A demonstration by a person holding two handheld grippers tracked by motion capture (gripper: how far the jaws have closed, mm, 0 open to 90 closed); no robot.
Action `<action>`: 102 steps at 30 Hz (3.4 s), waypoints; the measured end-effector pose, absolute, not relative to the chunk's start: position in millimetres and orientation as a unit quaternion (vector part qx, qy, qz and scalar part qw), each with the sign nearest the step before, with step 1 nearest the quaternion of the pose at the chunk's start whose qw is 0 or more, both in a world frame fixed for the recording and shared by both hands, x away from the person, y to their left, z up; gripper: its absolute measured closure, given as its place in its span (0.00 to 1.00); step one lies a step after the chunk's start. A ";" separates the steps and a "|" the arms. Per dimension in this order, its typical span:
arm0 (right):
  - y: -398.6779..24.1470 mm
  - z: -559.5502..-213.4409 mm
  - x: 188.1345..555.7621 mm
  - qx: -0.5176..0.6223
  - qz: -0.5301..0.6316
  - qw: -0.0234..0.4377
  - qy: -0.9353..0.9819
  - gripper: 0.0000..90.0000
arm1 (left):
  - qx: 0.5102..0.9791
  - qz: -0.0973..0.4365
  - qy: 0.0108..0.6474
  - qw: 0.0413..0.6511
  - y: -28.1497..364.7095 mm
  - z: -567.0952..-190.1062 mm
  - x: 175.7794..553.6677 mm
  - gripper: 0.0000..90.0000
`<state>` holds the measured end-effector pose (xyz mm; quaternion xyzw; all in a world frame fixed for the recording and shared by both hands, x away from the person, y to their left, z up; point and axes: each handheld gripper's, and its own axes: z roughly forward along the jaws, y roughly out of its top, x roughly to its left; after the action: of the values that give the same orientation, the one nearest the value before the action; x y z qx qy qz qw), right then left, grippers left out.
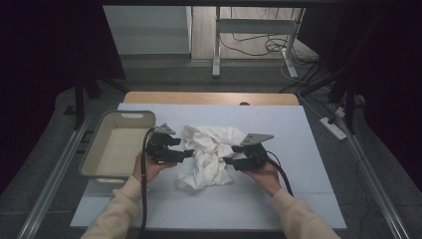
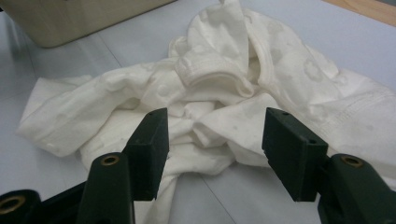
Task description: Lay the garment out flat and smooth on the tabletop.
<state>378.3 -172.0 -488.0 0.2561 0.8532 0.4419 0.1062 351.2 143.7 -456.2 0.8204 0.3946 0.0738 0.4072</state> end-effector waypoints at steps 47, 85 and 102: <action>-150.1 -520.4 392.3 0.250 0.367 0.110 0.889 0.96 | 0.827 0.071 0.387 0.402 139.0 -458.0 352.0 0.30; -170.0 -502.2 397.0 0.268 0.395 0.125 0.869 0.97 | 0.828 0.070 0.386 0.400 137.6 -459.3 352.1 0.30; -229.2 -493.5 396.6 0.318 0.387 0.123 0.857 0.97 | 0.829 0.069 0.384 0.401 135.8 -458.3 353.5 0.30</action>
<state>396.6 -229.2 -493.5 0.3177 0.8569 0.3868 0.1229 353.5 135.8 -458.3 0.8289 0.3843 0.0687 0.4007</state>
